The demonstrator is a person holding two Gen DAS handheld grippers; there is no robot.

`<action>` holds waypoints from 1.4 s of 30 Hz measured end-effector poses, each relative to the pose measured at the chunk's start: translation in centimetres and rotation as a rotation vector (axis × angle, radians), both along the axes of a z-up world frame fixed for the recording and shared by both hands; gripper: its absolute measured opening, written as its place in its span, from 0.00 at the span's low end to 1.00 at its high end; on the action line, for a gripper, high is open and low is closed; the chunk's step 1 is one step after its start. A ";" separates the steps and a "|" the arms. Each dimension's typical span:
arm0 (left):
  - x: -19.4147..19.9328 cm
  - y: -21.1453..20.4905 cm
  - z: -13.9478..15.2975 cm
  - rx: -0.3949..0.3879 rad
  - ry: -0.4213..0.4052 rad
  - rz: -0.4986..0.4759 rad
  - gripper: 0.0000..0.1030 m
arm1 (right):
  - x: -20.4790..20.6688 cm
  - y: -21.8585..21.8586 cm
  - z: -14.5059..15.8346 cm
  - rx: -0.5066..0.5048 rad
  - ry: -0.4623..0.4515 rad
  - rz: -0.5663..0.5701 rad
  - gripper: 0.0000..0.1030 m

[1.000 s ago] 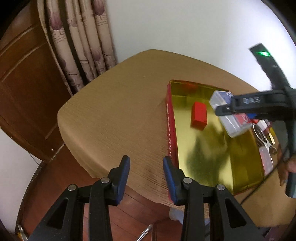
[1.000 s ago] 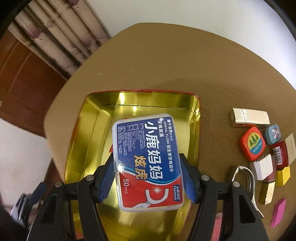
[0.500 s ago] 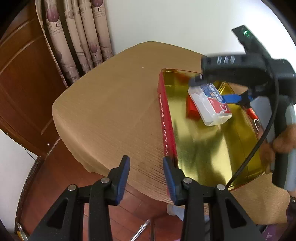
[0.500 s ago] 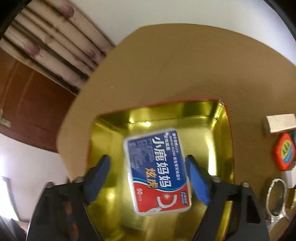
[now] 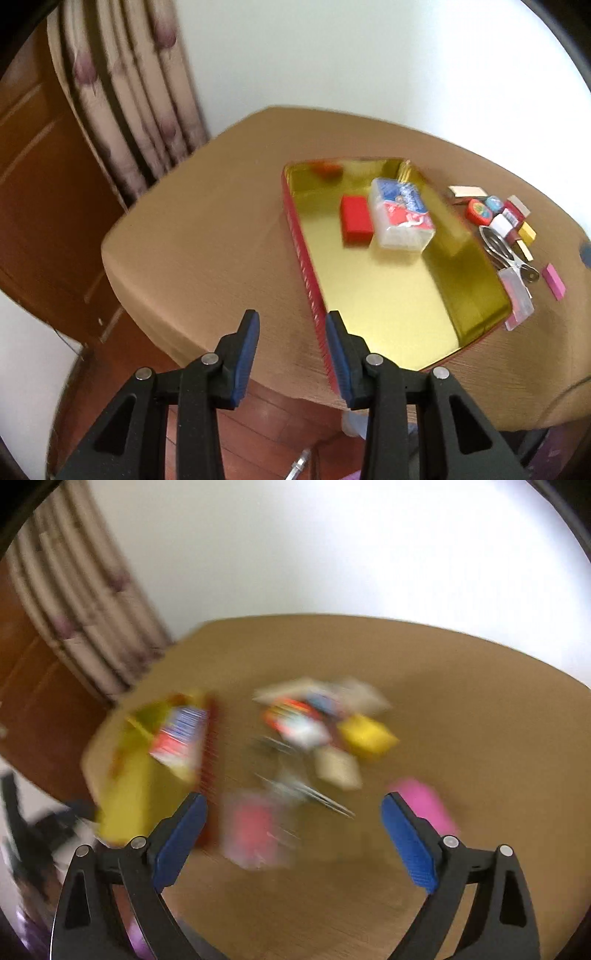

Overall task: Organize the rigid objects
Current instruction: 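Grasp the pink block with the right tool, then grasp the yellow striped cube with the left tool while the right tool holds the pink block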

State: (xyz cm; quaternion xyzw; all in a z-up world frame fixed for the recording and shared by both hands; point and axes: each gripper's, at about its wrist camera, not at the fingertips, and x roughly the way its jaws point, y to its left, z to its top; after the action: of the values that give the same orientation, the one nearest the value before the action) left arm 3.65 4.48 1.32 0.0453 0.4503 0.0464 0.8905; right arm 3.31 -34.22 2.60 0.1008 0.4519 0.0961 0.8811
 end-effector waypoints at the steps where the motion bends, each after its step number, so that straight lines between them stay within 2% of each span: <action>1: -0.1 -0.2 0.2 0.039 -0.015 0.014 0.37 | -1.5 -2.4 -0.7 -0.031 0.019 -0.033 0.92; 3: -0.1 -0.5 0.6 0.112 -0.028 0.057 0.37 | -2.9 -5.2 -2.0 -0.078 0.042 -0.076 0.92; 6: -0.3 -0.3 1.7 0.103 -0.030 0.088 0.37 | -4.5 -8.4 -3.4 -0.092 0.071 -0.104 0.92; 9: -0.9 -1.1 3.2 -0.015 -0.018 0.035 0.37 | -4.3 -9.1 -4.6 -0.103 0.075 -0.098 0.92; 14: -1.5 -4.2 4.0 -0.217 0.044 -0.095 0.38 | -1.1 -7.4 -6.2 -0.163 0.069 -0.014 0.88; 18: -1.8 -7.8 2.8 -0.274 0.133 -0.200 0.38 | 2.2 -5.5 -7.5 -0.203 0.078 0.047 0.80; 20: -1.8 -9.6 2.1 -0.284 0.172 -0.248 0.38 | 3.7 -5.0 -8.3 -0.232 0.098 0.082 0.75; 22: -2.0 -10.7 1.4 -0.311 0.213 -0.280 0.38 | 4.8 -5.1 -9.2 -0.285 0.136 0.094 0.62; 23: -2.1 -11.2 1.2 -0.326 0.230 -0.291 0.38 | 5.2 -5.1 -9.4 -0.272 0.144 0.103 0.62; 24: -1.9 -11.9 0.9 -0.351 0.253 -0.301 0.38 | 5.4 -5.3 -9.3 -0.260 0.137 0.108 0.58; 26: -1.5 -13.0 0.5 -0.380 0.286 -0.321 0.38 | 5.7 -5.2 -9.1 -0.277 0.135 0.132 0.34; 27: -1.6 -13.7 0.4 -0.391 0.305 -0.333 0.38 | 5.6 -5.1 -8.9 -0.281 0.127 0.139 0.26; 30: -0.9 -16.0 -0.1 -0.426 0.370 -0.365 0.38 | 4.7 -5.7 -8.7 -0.280 0.099 0.127 0.26; 34: 0.4 -18.1 -0.6 -0.488 0.419 -0.375 0.38 | 2.1 -8.4 -8.8 -0.213 0.080 0.060 0.26; 38: 2.3 -20.0 0.3 -0.467 0.403 -0.384 0.38 | 0.0 -10.6 -8.1 -0.174 0.064 0.029 0.26; 42: 5.6 -23.0 1.7 -0.442 0.346 -0.419 0.38 | -0.6 -12.6 -7.3 -0.128 0.036 0.001 0.26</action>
State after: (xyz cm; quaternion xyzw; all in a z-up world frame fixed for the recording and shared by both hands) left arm 9.25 -18.48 3.03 -0.0499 0.5748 -0.2443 0.7794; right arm 2.69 -46.85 -4.71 0.0456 0.4731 0.0656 0.8774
